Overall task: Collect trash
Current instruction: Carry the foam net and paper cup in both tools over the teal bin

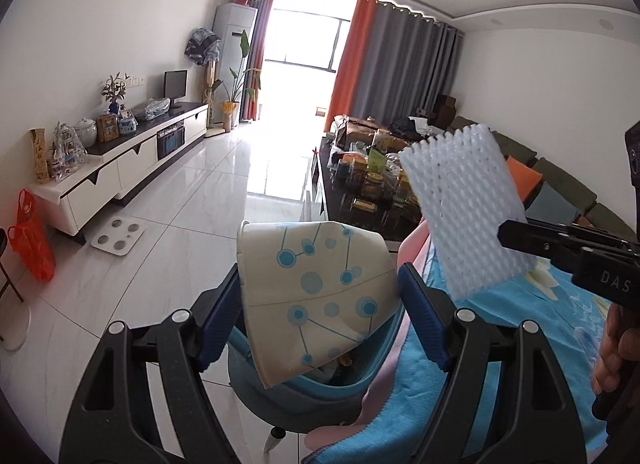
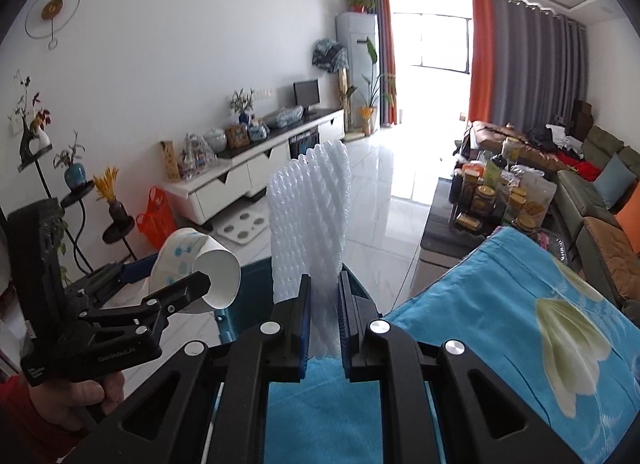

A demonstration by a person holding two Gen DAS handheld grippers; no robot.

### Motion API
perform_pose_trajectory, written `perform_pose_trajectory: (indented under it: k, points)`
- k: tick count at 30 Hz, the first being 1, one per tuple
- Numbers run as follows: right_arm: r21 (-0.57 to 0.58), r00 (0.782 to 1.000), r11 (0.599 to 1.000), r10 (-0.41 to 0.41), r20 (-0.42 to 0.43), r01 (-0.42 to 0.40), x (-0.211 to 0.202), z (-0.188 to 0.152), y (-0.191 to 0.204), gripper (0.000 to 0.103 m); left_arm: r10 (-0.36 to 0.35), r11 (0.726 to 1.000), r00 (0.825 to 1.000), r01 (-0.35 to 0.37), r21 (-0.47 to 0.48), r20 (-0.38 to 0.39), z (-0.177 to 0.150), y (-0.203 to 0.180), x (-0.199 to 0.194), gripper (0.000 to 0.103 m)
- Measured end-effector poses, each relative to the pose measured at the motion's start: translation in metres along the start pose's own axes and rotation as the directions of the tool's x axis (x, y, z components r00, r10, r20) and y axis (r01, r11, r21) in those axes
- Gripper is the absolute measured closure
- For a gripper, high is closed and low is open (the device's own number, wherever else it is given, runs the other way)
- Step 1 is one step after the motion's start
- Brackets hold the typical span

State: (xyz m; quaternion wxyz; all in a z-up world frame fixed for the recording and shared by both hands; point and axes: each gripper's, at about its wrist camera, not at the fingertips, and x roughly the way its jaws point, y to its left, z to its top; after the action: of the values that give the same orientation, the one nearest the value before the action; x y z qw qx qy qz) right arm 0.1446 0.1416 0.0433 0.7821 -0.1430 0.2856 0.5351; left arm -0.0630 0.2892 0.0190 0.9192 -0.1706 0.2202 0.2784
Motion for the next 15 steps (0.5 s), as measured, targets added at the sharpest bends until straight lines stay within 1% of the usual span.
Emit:
perform_pose_trajectory:
  k: [1,4,9,15]
  points:
    - [-0.001,1.000,1.000,0.004,-0.015,-0.004,0.008,0.001,-0.001,0.092,0.000,1.000,1.000,0.000,0.000,-0.008,0.005,-0.002,0.013,0.027]
    - [0.004,0.999,1.000,0.016,-0.041,-0.016,0.023,0.002,-0.003,0.092,-0.001,1.000,1.000,0.001,0.004,-0.024,0.005,0.000,0.025,0.027]
    - [0.011,0.995,1.000,0.028,-0.091,-0.027,0.049,0.004,-0.005,0.092,-0.002,1.000,0.998,0.002,0.002,-0.064,0.008,0.001,0.068,0.027]
    - [0.011,0.988,0.999,0.036,-0.151,-0.034,0.080,0.005,-0.008,0.092,0.002,1.000,0.994,-0.001,0.010,-0.113,0.001,-0.002,0.105,0.027]
